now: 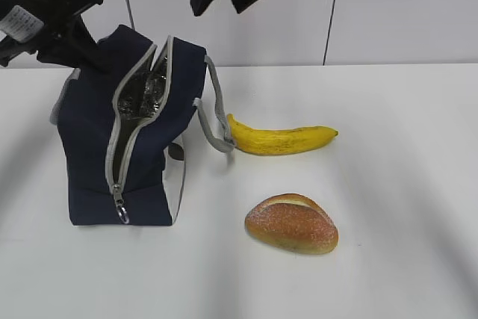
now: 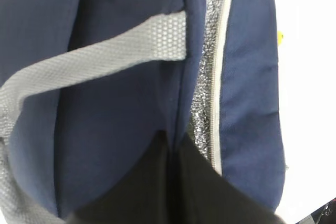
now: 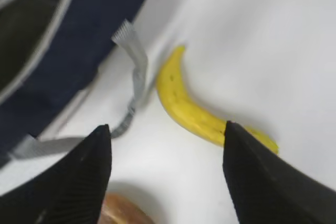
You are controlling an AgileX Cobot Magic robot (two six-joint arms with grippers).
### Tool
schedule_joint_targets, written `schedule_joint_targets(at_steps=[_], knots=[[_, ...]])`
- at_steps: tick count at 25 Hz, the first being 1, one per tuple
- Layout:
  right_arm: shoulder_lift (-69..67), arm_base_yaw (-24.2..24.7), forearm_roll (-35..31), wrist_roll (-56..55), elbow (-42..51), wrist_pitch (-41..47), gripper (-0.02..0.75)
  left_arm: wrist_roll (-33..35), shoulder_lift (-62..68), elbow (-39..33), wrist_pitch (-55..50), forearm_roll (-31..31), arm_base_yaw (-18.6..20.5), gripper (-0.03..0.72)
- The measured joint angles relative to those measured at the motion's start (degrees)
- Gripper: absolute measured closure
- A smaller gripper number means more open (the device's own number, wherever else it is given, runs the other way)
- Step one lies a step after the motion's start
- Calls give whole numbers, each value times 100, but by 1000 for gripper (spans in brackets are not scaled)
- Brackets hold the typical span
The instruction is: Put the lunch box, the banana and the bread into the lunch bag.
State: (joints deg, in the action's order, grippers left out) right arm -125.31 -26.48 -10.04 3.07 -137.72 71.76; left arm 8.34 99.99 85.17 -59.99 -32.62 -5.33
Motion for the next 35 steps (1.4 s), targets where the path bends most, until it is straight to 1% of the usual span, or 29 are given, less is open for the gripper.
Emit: schedule_joint_targets(at_steps=[6,10,12,15,20,23,28,31,35], knots=[[952,36,1113,615,1736,-6,246,0,0,0,5,0,0,691],[1285,65,1795,945,2893,-6,246,0,0,0,5,0,0,691],[1353,117,1951,1101,3336,-6,246,0,0,0,5,0,0,691],[1367,161,1999,1427,3824,-28,246,0,0,0,11,0,0,691],[1367,196,1948,2140,3997,-82,246,0,0,0,11,4,0,691],[1367,196,2106,2352,3997,-310,246,0,0,0,11,4,0,691],[1356,196,2283,2687,3998,-1055,246,0,0,0,11,6,0,691],[1198,196,2100,3184,3998,-1093,246,0,0,0,11,39,0,691],[873,226,1546,3958,3998,-1081,246,1,0,0,17,67,0,691]])
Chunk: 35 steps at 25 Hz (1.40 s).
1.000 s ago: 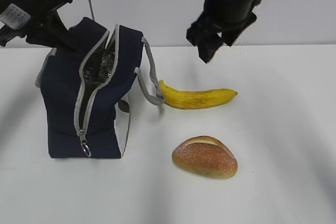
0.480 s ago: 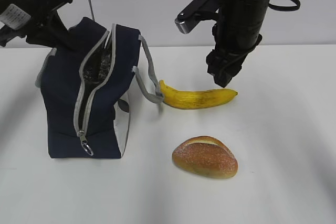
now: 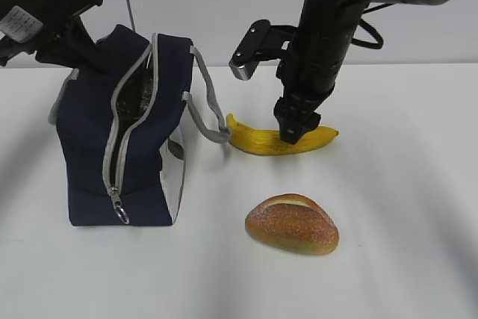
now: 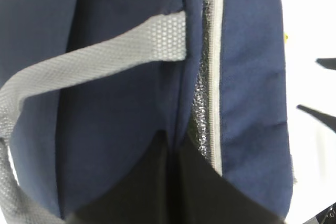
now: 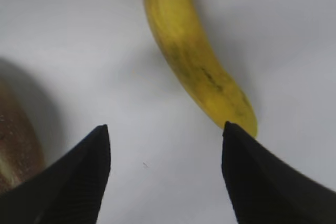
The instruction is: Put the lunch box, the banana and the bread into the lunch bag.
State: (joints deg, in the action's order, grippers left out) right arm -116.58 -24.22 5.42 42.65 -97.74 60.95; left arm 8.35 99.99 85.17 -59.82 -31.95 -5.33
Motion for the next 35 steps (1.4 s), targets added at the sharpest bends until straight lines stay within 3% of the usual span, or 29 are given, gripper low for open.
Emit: schedule_joint_targets(at_steps=[10,19,23,28,31,35], knots=[[-706,964,-1416,1620,-472,2,246,0,0,0,10,48,0,691],[-1151,990,-2209,3308,-550,-536,231,5,0,0,27,85,0,691],[-1309,990,-2303,3440,-550,-688,181,5,0,0,27,133,0,691],[-1483,990,-2346,3517,-550,-747,170,5,0,0,27,194,0,691],[-1497,990,-2400,3544,-550,-747,197,5,0,0,27,194,0,691],[-1537,990,-2399,3558,-555,-762,292,5,0,0,27,194,0,691]])
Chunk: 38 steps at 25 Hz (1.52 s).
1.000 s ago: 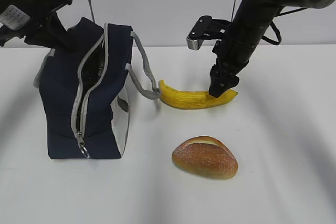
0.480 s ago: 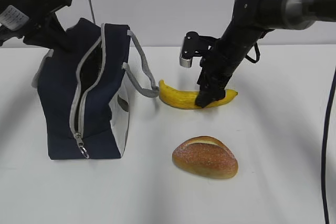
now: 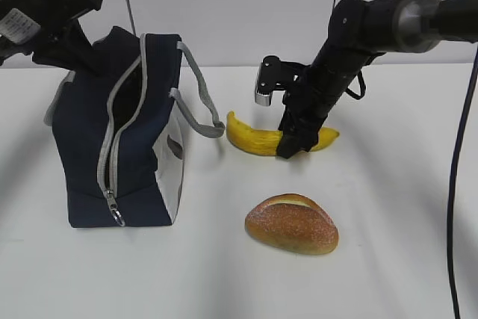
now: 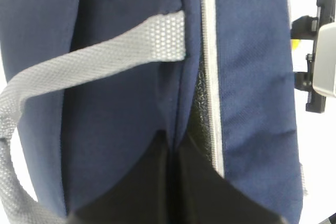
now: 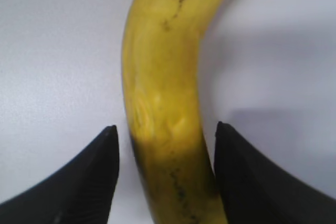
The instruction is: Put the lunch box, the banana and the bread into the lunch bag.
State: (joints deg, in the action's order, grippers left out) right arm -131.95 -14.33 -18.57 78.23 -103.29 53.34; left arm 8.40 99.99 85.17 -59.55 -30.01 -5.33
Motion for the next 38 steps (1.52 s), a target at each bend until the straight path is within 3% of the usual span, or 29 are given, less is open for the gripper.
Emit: schedule_joint_targets(at_steps=[6,18,27,32,38], knots=[[-37,0,0,0,0,0,417,1,0,0,0,0,0,691],[298,0,576,-726,-346,586,429,6,0,0,0,0,0,691],[1506,0,959,-2165,-361,1149,429,6,0,0,0,-274,0,691],[2351,0,184,-3005,-361,1428,429,6,0,0,12,-561,0,691],[2677,-11,-1679,-3387,-374,1779,429,6,4,0,26,-689,0,691]])
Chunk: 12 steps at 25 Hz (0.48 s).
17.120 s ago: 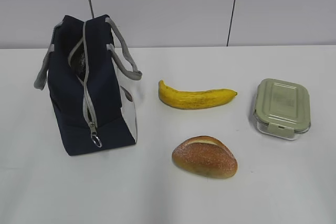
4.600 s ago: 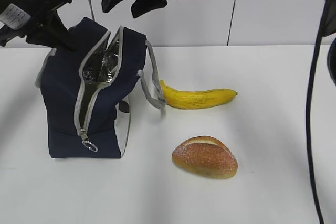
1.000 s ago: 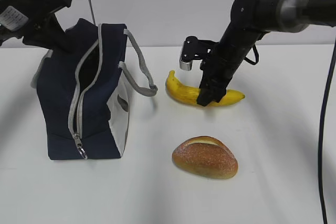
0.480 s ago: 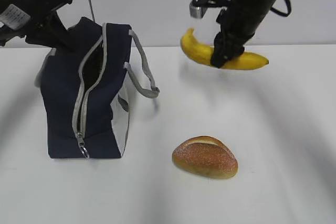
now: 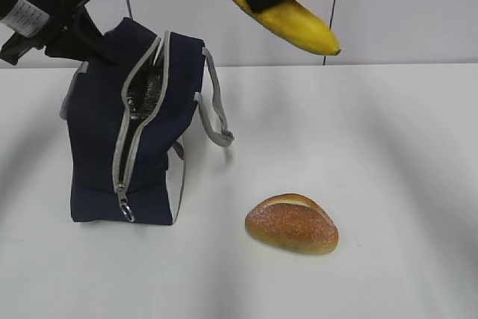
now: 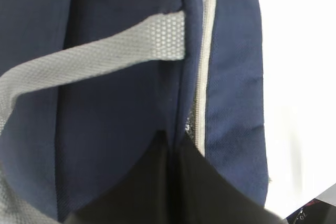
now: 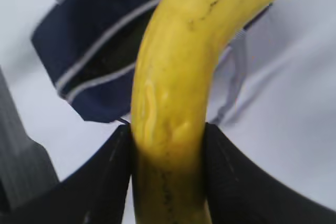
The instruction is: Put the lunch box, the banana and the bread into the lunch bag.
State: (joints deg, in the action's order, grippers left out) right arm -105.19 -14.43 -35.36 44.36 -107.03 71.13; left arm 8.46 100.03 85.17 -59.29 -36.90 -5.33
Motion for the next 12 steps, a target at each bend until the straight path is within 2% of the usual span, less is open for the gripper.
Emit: schedule_joint_targets(at_steps=[3,12], knots=[[-11,-86,-602,-130,0,0,429,0,0,0,-6,-53,0,691],[-652,-724,-897,-436,0,0,429,0,0,0,-34,-150,0,691]])
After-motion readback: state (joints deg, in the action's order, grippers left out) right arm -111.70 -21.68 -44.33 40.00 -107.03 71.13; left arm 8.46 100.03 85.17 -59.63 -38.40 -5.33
